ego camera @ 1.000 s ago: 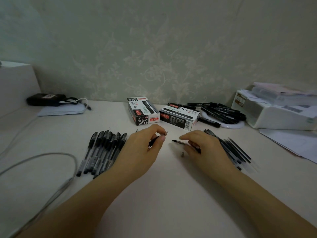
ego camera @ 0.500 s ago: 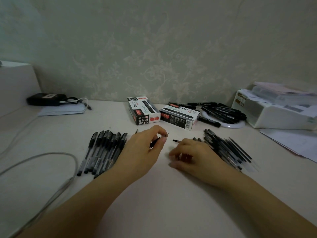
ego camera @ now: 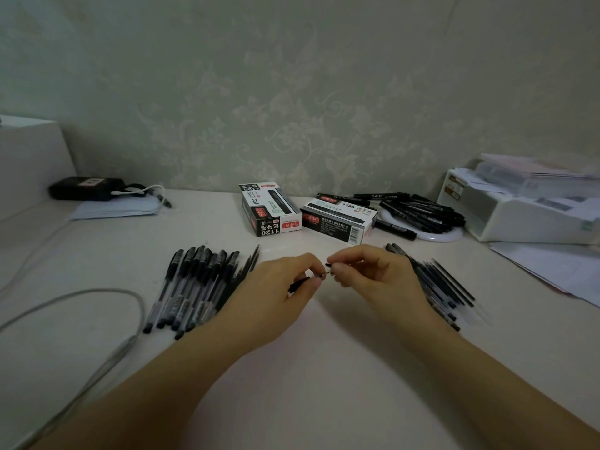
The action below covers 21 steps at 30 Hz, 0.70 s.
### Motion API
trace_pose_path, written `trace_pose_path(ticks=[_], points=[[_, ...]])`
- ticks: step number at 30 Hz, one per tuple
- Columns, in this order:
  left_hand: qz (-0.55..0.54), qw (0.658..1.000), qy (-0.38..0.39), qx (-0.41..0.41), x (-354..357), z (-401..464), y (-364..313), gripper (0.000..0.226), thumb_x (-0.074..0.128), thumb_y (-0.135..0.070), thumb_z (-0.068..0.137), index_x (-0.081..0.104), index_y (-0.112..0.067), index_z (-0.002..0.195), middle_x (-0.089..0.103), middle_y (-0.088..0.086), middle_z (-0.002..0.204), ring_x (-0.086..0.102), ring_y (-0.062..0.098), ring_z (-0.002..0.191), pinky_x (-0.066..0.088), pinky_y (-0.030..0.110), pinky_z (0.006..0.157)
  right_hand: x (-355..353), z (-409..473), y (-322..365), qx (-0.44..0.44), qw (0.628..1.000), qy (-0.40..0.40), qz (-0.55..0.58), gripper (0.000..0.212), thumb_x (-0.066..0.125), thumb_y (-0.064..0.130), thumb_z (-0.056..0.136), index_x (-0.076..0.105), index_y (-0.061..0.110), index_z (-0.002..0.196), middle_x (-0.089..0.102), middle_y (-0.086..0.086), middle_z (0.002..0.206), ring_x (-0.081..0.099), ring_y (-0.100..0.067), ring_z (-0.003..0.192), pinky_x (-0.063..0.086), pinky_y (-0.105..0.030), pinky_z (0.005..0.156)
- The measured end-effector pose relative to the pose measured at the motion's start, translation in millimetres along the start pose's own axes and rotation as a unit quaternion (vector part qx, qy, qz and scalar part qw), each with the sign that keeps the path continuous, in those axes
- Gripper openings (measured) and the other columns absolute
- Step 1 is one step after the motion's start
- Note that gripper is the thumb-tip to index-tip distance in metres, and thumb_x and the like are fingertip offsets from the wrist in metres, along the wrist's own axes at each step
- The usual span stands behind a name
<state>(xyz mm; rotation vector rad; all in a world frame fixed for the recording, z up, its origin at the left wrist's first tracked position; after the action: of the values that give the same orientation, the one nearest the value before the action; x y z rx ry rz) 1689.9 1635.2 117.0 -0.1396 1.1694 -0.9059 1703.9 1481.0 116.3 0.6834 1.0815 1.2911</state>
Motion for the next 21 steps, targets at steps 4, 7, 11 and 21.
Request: trace_pose_path(ticks=[4, 7, 11, 21], points=[[0.002, 1.0, 0.02, 0.012, 0.7, -1.0, -4.0, 0.011, 0.05, -0.035, 0.097, 0.061, -0.036, 0.102, 0.058, -0.017, 0.08, 0.055, -0.001, 0.075, 0.038, 0.008, 0.06, 6.4, -1.2, 0.2, -0.002, 1.0, 0.023, 0.006, 0.02, 0.071, 0.006, 0.087, 0.076, 0.025, 0.09, 0.075, 0.006, 0.085, 0.07, -0.004, 0.079, 0.052, -0.014, 0.074], [-0.011, 1.0, 0.02, 0.003, 0.9, -0.5, -3.5, 0.011, 0.051, -0.035, 0.097, 0.061, -0.036, 0.102, 0.058, -0.017, 0.079, 0.053, -0.006, 0.071, 0.036, 0.004, 0.059, 5.3, -0.1, 0.1, -0.001, 0.999, 0.033, 0.012, 0.022, 0.072, 0.005, 0.086, 0.077, 0.026, 0.089, 0.076, 0.005, 0.088, 0.072, -0.009, 0.086, 0.053, -0.016, 0.078], [-0.023, 1.0, 0.008, -0.003, -0.5, -0.7, -2.4, 0.009, 0.054, -0.033, 0.096, 0.062, -0.035, 0.1, 0.058, -0.013, 0.075, 0.053, -0.005, 0.066, 0.035, 0.003, 0.056, 6.7, -1.0, 0.3, 0.005, 0.999, 0.048, 0.007, 0.022, 0.074, 0.006, 0.085, 0.077, 0.028, 0.088, 0.077, 0.006, 0.088, 0.073, -0.008, 0.087, 0.053, -0.013, 0.077], [-0.01, 1.0, 0.007, 0.007, -2.3, -0.6, -4.4, 0.006, 0.056, -0.033, 0.094, 0.061, -0.034, 0.097, 0.056, -0.02, 0.078, 0.052, -0.012, 0.071, 0.036, 0.003, 0.06, 6.6, -1.2, -0.2, 0.001, 0.998, 0.055, -0.017, 0.019, 0.075, 0.009, 0.084, 0.076, 0.027, 0.088, 0.076, 0.004, 0.089, 0.073, -0.011, 0.086, 0.055, -0.019, 0.079]])
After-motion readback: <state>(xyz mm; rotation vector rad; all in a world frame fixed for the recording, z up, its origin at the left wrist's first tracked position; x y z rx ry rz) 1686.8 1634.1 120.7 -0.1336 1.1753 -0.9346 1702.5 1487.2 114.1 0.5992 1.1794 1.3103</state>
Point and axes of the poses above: each hand's wrist, its own z-axis towards the middle knuckle, its own x-axis out of the palm, y = z × x, the point moved 7 cm from there along z, towards the middle knuckle
